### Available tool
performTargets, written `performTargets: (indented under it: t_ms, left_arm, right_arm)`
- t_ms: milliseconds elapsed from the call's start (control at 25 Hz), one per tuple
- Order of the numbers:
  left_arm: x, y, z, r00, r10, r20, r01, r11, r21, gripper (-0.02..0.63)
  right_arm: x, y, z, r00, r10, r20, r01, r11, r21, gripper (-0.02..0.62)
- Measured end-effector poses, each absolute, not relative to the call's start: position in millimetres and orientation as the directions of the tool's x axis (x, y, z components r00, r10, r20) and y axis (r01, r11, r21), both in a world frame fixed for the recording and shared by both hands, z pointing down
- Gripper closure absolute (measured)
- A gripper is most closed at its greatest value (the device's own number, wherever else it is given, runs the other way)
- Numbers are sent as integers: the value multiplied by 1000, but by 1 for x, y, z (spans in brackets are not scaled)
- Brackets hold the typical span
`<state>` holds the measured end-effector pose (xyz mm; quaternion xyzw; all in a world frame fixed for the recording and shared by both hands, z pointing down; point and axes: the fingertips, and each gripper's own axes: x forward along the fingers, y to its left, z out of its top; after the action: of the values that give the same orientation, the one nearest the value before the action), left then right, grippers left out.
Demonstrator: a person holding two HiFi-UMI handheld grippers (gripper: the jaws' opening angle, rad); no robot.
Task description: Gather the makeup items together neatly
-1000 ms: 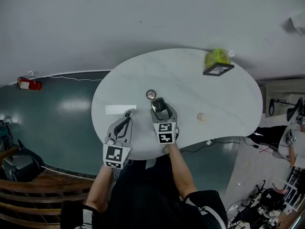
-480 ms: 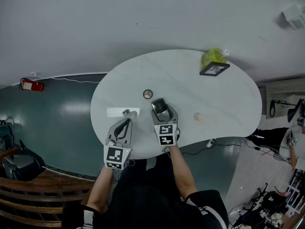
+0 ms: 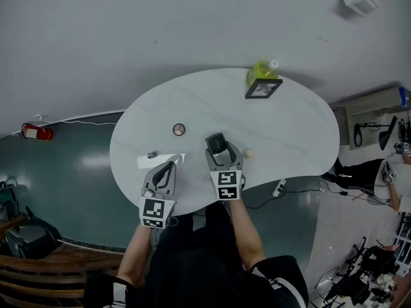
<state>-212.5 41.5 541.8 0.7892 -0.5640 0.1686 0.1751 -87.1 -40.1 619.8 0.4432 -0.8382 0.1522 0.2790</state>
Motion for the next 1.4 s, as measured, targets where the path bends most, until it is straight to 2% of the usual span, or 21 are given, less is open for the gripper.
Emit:
performTargets:
  t_ms: [440,800,1400]
  left_arm:
    - [-118,25,534,401,-805,438,-910,-406,87,586]
    - [-51,9,535,440,-786,434,-889,-451,84,586]
    - [-22,-4,583,423,-751,507,-897,-426,116,586]
  right_arm:
    - [38,-48,594,-334,-741,582,-898,438,43,291]
    - [123,-52,600,-263,-757,599,-926,371,62,291]
    - [160,-54,680,-240,-671,701,-924,380,48,291]
